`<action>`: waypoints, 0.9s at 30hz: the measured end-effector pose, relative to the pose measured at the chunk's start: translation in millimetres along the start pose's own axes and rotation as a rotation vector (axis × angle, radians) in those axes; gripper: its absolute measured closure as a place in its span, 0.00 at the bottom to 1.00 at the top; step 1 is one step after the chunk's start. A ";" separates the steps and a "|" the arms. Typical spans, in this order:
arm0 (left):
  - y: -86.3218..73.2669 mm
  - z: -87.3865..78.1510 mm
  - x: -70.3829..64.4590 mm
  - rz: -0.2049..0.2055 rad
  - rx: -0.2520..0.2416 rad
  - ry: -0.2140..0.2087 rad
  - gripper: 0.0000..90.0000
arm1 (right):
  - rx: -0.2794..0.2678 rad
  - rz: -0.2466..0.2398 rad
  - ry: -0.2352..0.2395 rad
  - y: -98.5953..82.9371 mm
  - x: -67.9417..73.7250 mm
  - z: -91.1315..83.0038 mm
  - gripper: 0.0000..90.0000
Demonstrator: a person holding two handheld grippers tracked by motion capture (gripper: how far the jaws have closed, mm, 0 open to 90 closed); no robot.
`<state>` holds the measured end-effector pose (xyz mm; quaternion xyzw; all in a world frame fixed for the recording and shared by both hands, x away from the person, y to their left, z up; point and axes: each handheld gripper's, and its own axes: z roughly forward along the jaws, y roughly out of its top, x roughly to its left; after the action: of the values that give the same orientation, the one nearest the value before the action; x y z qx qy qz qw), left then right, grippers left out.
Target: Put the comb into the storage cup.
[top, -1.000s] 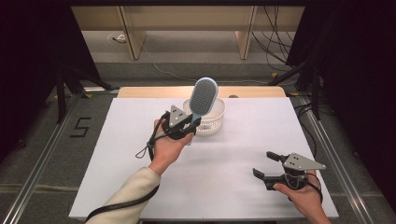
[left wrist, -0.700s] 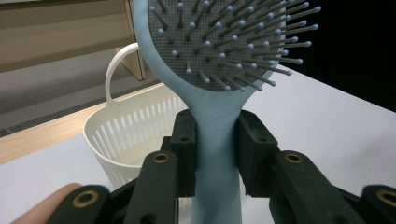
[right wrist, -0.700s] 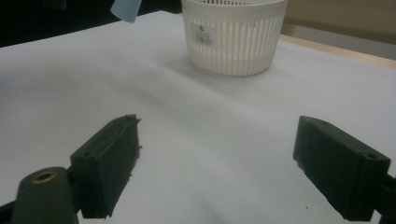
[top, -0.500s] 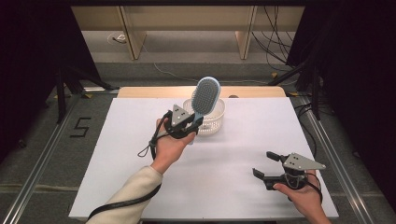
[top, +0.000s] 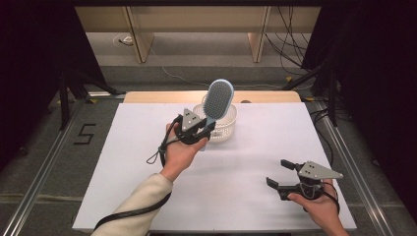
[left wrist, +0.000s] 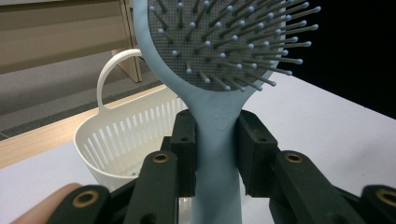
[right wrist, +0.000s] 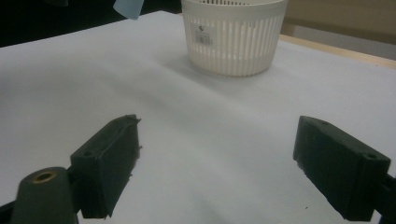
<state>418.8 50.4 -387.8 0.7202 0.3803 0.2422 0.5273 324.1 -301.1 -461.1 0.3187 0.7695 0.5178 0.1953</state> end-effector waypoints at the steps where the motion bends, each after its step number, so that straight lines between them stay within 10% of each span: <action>1: 0.5 0.4 0.0 0.000 -0.001 0.000 0.78 | 0.001 0.002 0.000 0.0 0.1 -0.1 0.17; 27: 6.3 10.7 -1.1 -0.016 -0.011 0.001 0.78 | 0.000 0.002 0.002 0.0 0.4 0.0 0.17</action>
<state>428.1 42.4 -385.2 0.7140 0.3848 0.2406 0.5331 323.9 -300.9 -461.1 0.3189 0.7695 0.5182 0.1939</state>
